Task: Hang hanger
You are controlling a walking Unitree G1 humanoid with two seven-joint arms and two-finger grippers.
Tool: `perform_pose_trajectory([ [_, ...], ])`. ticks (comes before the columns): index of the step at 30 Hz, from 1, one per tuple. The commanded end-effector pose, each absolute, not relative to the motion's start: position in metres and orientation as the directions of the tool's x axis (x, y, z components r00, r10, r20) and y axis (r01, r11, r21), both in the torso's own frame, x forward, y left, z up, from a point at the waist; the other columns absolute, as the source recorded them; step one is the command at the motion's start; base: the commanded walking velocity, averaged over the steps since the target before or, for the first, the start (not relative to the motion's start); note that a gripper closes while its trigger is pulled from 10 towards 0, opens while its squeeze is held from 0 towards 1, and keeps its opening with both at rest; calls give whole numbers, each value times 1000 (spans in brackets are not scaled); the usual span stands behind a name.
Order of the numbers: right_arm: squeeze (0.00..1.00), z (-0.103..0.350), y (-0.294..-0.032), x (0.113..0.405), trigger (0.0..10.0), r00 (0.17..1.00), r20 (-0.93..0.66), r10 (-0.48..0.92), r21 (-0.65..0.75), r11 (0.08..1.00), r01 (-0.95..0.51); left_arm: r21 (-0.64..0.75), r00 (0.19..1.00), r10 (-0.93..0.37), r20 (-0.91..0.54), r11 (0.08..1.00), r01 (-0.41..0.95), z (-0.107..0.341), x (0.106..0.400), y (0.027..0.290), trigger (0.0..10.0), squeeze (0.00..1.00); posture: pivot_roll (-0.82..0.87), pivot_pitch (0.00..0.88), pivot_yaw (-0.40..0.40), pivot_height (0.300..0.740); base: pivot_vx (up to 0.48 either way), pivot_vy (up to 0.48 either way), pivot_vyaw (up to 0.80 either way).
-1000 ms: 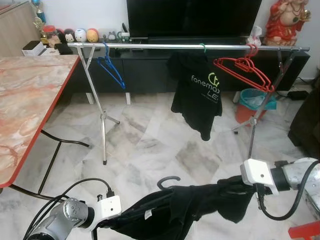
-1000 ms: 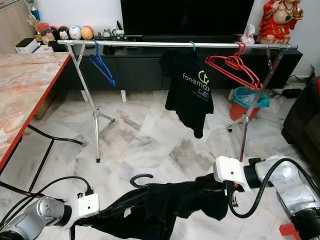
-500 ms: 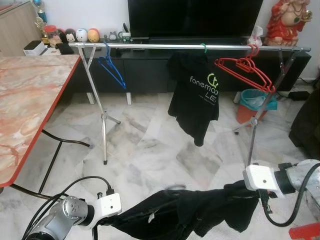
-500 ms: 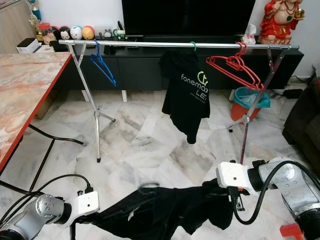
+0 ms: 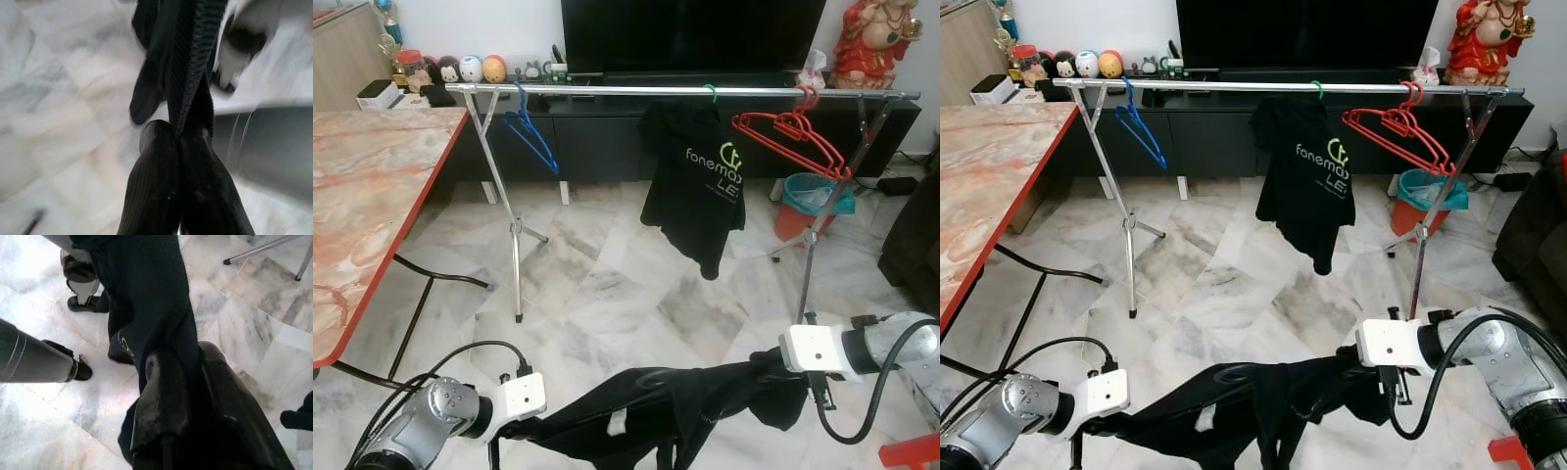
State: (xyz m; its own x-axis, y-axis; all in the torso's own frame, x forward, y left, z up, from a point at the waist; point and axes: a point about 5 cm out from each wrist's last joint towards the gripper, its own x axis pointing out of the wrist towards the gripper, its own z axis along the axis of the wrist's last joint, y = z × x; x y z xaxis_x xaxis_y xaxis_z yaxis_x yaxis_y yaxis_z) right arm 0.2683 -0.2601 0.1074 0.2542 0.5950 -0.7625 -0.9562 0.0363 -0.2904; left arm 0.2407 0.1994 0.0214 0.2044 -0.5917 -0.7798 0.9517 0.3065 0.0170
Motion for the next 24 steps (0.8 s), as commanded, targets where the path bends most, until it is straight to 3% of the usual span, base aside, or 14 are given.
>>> perform_pose_trajectory([
  [1,0,113,-272,273,0,318,-776,545,-333,74,-940,-44,228,-618,-752,393,918,33,243,212,10000,0,49,0,9,740,0,0,0],
  [3,0,109,-266,273,0,318,-769,555,-332,78,-940,-81,245,-688,-683,404,911,48,250,204,10000,0,52,0,7,740,0,0,0],
  [11,0,95,-243,279,0,369,-712,597,-378,117,-919,-83,232,-733,-639,366,927,66,255,193,10000,0,60,0,6,740,0,0,0],
  [15,0,88,-233,285,0,459,-653,602,-426,210,-880,-109,223,-760,-611,359,927,72,254,185,10000,0,59,0,5,740,0,0,0],
  [17,0,84,-222,289,0,534,-571,624,-437,319,-841,-108,225,-767,-601,356,928,74,254,180,10000,0,59,0,4,740,0,0,0],
  [24,0,63,-202,282,0,537,-540,649,-373,388,-843,-110,236,-772,-590,367,924,76,255,173,10000,0,61,0,5,740,0,0,0],
])
